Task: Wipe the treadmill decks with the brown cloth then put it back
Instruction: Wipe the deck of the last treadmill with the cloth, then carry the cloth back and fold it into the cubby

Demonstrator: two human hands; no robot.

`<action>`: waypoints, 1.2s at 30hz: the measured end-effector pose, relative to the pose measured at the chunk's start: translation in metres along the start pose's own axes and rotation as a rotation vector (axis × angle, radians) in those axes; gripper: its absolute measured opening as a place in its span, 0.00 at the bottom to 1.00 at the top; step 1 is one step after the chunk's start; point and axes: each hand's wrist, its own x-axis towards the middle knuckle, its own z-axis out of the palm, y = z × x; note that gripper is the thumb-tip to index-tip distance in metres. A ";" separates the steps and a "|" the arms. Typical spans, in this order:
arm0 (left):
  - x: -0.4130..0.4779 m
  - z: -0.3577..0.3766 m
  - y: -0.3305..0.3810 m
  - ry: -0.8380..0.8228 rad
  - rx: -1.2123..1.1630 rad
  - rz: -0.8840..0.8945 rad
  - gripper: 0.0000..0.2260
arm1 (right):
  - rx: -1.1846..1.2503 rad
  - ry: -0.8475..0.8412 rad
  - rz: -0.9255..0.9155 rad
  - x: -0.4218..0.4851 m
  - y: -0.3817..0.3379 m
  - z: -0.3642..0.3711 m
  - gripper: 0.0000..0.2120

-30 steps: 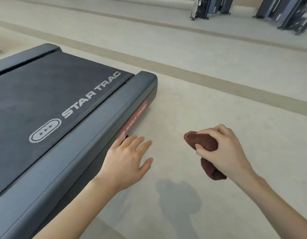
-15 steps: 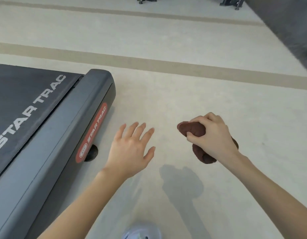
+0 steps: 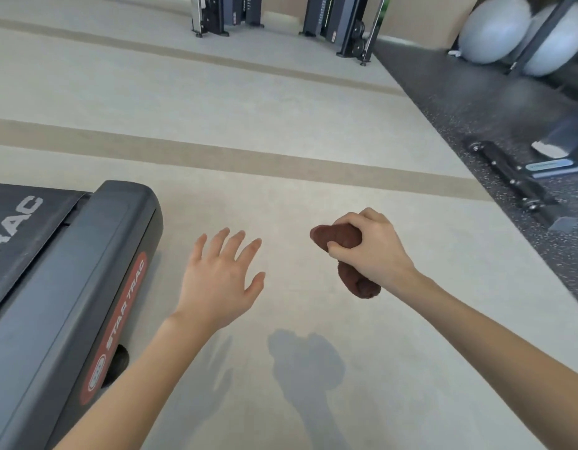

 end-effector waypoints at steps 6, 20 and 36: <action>0.021 0.009 -0.008 -0.047 0.007 -0.076 0.23 | 0.044 0.004 -0.048 0.020 0.000 0.027 0.12; 0.079 -0.125 -0.005 -0.113 0.037 -0.419 0.24 | 0.110 -0.249 -0.257 0.120 -0.091 -0.053 0.14; 0.101 -0.556 0.076 -0.184 0.056 -0.519 0.23 | 0.091 -0.436 -0.407 0.113 -0.331 -0.404 0.15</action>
